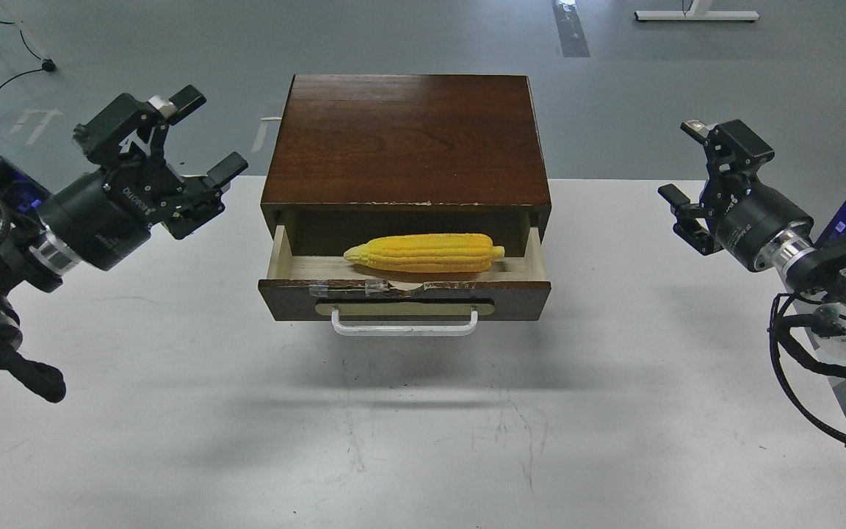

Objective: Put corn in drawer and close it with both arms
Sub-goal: 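Bring the left gripper down in front of the drawer front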

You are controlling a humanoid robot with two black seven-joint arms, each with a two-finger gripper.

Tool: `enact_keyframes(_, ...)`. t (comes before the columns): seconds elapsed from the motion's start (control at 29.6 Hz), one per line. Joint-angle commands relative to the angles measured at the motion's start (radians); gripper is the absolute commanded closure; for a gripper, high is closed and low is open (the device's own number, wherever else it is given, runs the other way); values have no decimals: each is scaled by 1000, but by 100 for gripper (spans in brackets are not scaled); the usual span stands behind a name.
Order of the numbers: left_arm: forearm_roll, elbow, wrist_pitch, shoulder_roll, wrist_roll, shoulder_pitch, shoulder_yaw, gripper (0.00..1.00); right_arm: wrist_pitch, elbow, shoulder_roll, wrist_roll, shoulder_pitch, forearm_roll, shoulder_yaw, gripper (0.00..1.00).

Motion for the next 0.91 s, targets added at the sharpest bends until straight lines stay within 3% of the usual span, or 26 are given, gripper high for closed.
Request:
enact_keyframes(0.0, 239, -118, 1, -54, 0, -106, 15, 0, -4, -4, 7, 0, -15, -1, 1, 1)
enact_keyframes(0.27, 640, -178, 1, -284, 0, -190, 159, 1, -5, -7, 19, 0, -33, -4, 1, 1)
enact_keyframes(0.47, 828, -177, 1, -396, 0, -179, 320, 11, -7, -10, 19, 0, -48, -7, 0, 1)
enact_keyframes(0.54, 876, -177, 1, -405, 0, -166, 369, 31, -5, -13, 19, 0, -61, -9, 1, 1)
enact_keyframes(0.61, 881, -175, 1, -397, 0, -140, 424, 61, -7, -14, 19, 0, -62, -9, 1, 1)
enact_keyframes(0.67, 873, -174, 1, -393, 0, -94, 431, 79, -7, -14, 19, 0, -65, -9, 1, 1)
enact_keyframes(0.71, 873, -174, 1, -393, 0, -93, 431, 79, -7, -14, 19, 0, -65, -9, 1, 1)
enact_keyframes(0.74, 871, -169, 1, -391, 0, -52, 418, 87, -7, -14, 17, 0, -68, -9, 1, 1)
enact_keyframes(0.88, 827, -131, 3, -382, 0, 60, 397, 100, -7, -14, 19, 0, -71, -9, 1, 1)
